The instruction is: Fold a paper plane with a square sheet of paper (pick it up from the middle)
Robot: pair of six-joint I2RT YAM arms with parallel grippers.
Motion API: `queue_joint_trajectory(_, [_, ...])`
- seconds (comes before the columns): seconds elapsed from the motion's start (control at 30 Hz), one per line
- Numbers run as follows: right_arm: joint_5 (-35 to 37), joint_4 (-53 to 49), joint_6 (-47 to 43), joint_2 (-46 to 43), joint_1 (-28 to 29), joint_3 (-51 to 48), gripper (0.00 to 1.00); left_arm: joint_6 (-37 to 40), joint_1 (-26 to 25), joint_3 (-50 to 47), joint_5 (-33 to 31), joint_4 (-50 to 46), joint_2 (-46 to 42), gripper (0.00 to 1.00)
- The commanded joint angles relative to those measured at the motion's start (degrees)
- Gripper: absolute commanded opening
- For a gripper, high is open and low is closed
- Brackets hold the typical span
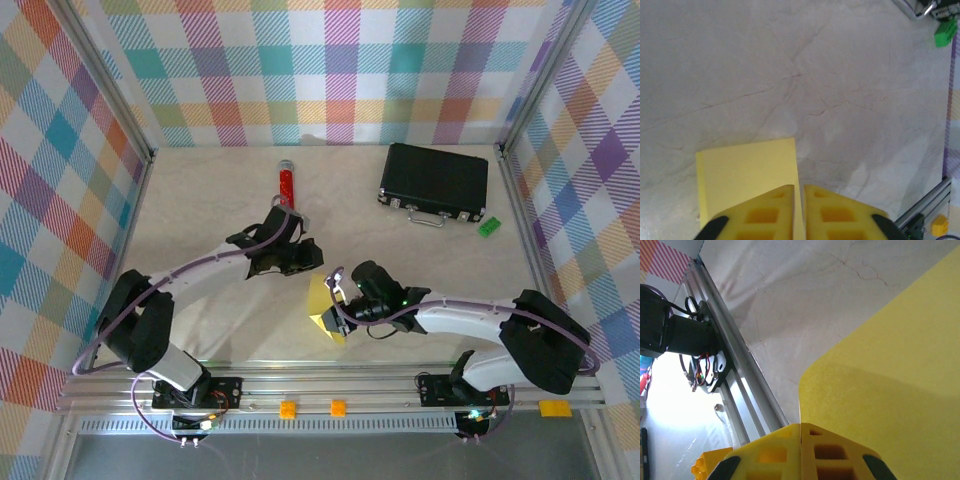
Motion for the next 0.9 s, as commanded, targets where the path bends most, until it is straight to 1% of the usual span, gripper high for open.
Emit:
queue_joint_trajectory(0.0, [-1.03, 3.81, 3.10, -0.26, -0.63, -2.98, 0.02, 2.40, 0.48, 1.51, 4.86, -2.27, 3.44, 0.08])
queue_joint_trajectory(0.07, [-0.33, 6.54, 4.20, -0.18, -0.63, -5.08, 0.02, 2.27, 0.48, 1.52, 7.97, -1.43, 5.62, 0.06])
queue_joint_trajectory(0.1, [-0.32, 7.41, 4.63, -0.02, -0.71, -5.71, 0.02, 2.18, 0.40, 1.50, 8.96, 0.88, 6.64, 0.05])
queue_joint_trajectory(0.2, [-1.86, 8.62, 4.88, 0.92, -0.72, -6.13, 0.02, 2.08, -0.08, 1.56, 10.53, 1.32, 9.05, 0.03])
queue_joint_trajectory(0.33, [-2.52, 9.47, 4.72, 1.84, -0.72, -5.90, 0.02, 2.67, -1.40, 1.33, 9.86, 1.25, 11.51, 0.02])
queue_joint_trajectory(0.5, [-3.04, 9.75, 4.64, 2.72, -1.49, -5.54, 0.02, 3.46, -1.96, 1.68, 8.11, 0.41, 15.40, 0.01])
queue_joint_trajectory(0.67, [-3.23, 10.37, 4.57, 3.42, -2.17, -5.46, 0.03, 4.56, -2.50, 2.43, 7.86, 0.22, 18.92, 0.00])
queue_joint_trajectory(0.87, [-2.83, 10.43, 5.62, 4.16, -4.40, -5.93, 0.03, 6.07, -2.86, 2.41, 7.14, -0.46, 20.56, 0.00])
